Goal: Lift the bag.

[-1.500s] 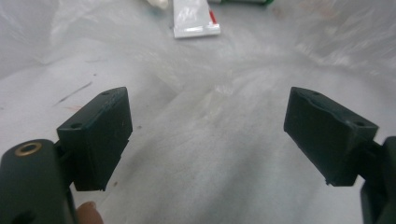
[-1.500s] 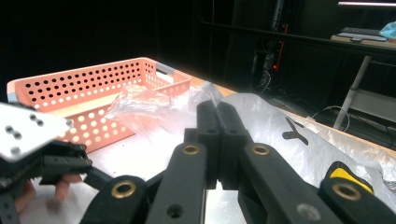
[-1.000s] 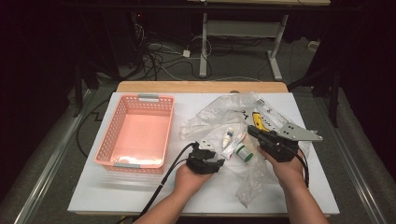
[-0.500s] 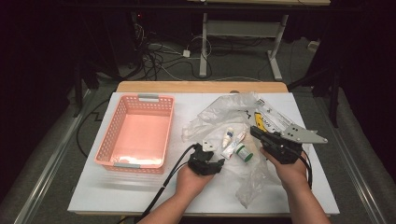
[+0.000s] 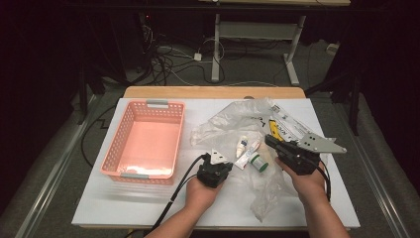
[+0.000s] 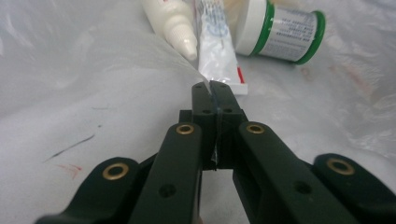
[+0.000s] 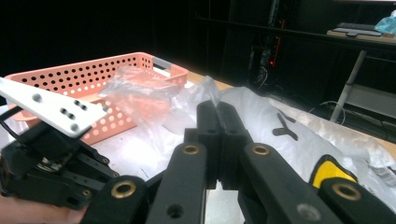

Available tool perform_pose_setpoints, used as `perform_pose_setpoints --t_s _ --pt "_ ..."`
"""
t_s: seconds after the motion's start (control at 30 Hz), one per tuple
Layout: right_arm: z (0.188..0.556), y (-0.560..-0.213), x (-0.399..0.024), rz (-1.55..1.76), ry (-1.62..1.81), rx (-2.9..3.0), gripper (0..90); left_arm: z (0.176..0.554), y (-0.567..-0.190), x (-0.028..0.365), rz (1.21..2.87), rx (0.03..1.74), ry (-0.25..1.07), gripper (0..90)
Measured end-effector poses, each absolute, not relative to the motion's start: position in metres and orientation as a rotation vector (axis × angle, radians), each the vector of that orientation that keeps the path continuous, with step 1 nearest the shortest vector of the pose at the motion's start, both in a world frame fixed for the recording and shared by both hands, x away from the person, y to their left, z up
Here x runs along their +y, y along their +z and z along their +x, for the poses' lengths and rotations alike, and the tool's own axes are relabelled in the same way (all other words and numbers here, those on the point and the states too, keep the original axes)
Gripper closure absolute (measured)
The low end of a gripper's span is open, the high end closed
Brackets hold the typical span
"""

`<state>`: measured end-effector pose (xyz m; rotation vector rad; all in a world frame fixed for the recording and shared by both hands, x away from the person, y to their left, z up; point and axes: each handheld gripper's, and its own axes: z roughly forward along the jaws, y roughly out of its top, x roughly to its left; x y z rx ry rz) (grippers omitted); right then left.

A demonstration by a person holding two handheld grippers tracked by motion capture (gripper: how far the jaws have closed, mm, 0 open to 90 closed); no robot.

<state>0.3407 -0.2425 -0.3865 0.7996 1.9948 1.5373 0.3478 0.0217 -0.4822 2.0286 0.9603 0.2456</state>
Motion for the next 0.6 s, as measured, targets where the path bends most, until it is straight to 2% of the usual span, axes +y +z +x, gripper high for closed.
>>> perform_pose_setpoints --t_s 0.37,0.6 --pt "0.344 -0.389 -0.242 0.816 1.531 1.964 90.0 0.34 -0.448 0.048 1.875 0.912 0.321 88.1" --pt "0.34 -0.381 -0.238 0.788 1.545 1.915 90.0 0.337 -0.415 0.064 1.82 0.881 0.43 88.1"
